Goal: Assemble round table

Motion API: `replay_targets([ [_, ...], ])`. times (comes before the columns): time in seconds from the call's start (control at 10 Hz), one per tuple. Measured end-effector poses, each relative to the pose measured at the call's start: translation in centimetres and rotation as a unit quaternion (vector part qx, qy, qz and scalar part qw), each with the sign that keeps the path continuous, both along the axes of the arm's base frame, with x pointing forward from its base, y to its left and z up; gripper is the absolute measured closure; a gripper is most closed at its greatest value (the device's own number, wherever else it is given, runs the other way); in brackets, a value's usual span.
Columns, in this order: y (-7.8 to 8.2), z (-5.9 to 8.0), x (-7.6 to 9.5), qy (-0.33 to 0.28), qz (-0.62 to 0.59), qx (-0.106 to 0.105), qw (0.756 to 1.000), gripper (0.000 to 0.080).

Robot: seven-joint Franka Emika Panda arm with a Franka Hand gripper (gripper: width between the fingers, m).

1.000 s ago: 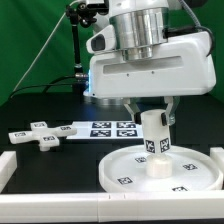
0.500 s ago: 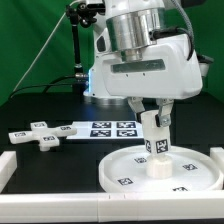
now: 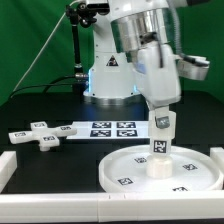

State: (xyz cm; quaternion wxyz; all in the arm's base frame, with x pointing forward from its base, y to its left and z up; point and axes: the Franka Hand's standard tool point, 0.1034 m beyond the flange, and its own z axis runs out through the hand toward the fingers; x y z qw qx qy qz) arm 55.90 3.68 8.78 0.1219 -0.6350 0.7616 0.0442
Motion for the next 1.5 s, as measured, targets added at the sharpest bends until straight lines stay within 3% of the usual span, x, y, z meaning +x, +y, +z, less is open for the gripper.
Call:
replay_targets([
  [0.3,-0.28,-0.02,0.21,0.018,-0.078,0.020,0.997,0.0390],
  [0.5,-0.19,-0.04,0.19,0.010,-0.047,0.016,0.999,0.0390],
  [0.7,-0.44,-0.15,0.17,-0.002,0.004,0.009,1.000,0.0193],
  [1.1,-0.27,-0.13,0.21,-0.038,0.149,-0.012,0.988,0.0150],
  [1.3,-0.27,-0.13,0.20,-0.056,0.228,-0.022,0.972,0.0150],
  [1.5,-0.04,0.11,0.74,-0.063,0.390,-0.044,0.918,0.0150],
])
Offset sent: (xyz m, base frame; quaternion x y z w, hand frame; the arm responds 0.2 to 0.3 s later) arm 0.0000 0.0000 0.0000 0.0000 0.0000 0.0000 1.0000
